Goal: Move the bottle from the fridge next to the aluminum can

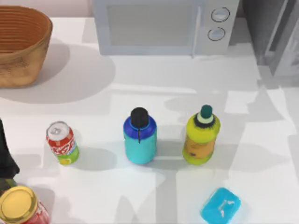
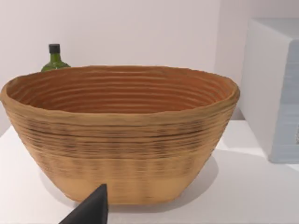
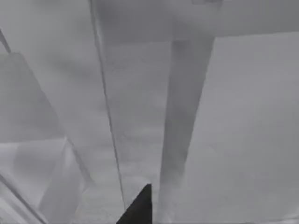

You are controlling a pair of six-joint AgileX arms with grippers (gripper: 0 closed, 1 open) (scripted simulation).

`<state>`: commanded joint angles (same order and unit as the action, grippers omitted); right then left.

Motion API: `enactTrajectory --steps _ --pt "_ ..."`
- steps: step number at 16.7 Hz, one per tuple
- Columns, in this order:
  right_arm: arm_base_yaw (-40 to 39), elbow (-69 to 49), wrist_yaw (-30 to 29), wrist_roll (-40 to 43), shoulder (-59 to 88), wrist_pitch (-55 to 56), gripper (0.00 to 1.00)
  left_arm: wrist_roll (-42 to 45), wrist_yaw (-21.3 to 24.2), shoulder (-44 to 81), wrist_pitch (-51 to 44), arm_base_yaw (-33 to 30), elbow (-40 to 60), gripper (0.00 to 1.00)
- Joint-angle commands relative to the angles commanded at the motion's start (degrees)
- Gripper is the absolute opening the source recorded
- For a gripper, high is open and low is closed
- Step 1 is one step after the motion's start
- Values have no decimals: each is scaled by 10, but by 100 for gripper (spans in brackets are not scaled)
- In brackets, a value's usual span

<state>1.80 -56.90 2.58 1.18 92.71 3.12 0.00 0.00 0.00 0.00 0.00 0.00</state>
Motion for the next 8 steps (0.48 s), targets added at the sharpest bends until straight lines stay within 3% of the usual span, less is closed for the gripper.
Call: enactTrajectory --steps 8 --pt "6 -19 -6 -1 21 -3 100 0 0 0 0 0 0 100"
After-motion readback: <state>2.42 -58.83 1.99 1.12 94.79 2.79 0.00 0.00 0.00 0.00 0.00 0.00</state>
